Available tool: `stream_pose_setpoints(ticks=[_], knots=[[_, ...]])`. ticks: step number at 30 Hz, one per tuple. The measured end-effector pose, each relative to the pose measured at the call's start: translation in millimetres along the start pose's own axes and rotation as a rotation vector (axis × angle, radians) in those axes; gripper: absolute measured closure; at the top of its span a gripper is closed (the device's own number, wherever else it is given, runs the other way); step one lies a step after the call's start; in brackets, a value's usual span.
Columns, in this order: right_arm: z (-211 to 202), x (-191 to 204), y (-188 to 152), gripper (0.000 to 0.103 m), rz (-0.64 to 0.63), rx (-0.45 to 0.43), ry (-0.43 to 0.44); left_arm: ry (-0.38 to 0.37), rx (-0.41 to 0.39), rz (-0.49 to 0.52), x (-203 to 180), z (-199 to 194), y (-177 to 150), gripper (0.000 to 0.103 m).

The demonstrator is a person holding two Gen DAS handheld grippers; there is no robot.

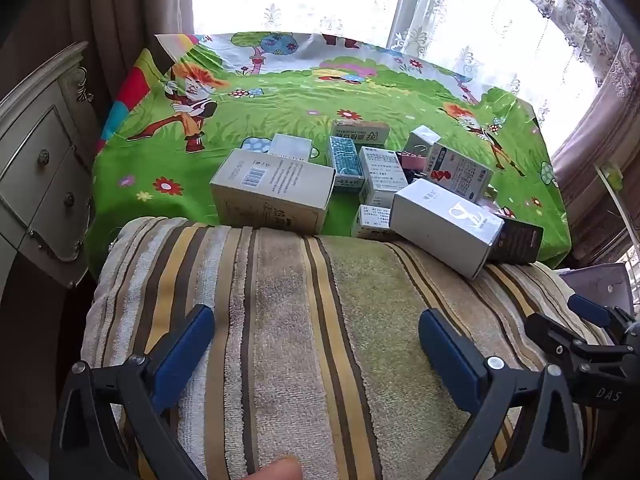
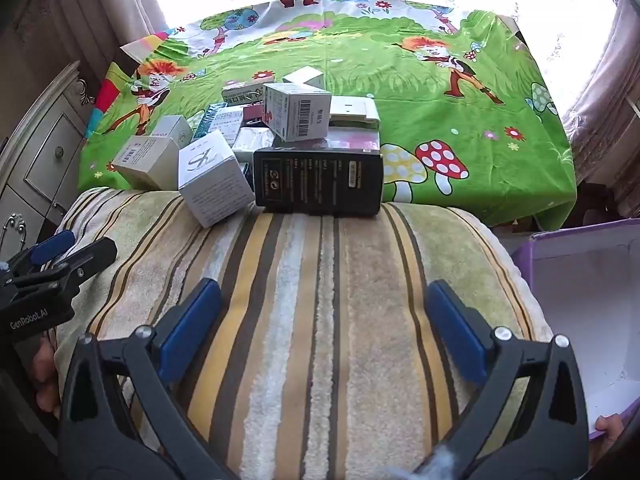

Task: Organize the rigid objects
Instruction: 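Move both tools toward the pile of boxes on the towel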

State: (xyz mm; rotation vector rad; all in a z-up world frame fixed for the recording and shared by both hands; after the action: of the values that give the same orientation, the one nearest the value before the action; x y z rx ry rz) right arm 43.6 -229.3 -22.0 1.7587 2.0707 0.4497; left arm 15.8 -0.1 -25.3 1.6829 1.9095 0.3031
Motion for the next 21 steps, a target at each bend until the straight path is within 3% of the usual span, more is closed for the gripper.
stream_pose_setpoints(ticks=[21], knots=[[-1.2, 0.2, -0.9, 0.000, -0.002, -0.005, -0.004, -0.020, -0.006, -0.006, -1.3, 1.2, -1.1, 0.000]])
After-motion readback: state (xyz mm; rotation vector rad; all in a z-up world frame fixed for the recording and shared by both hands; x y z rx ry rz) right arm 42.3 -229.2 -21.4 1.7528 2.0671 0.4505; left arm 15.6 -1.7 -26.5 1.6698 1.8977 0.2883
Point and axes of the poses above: each gripper's, at about its wrist camera, not at the fingertips, and z roughly the way its jaws point, x to its left, y to its top, the point moved 3 cm from there along z, roughly the way its jaws point, and after that the axes turned 12 degrees about -y, right-handed, at the moved point
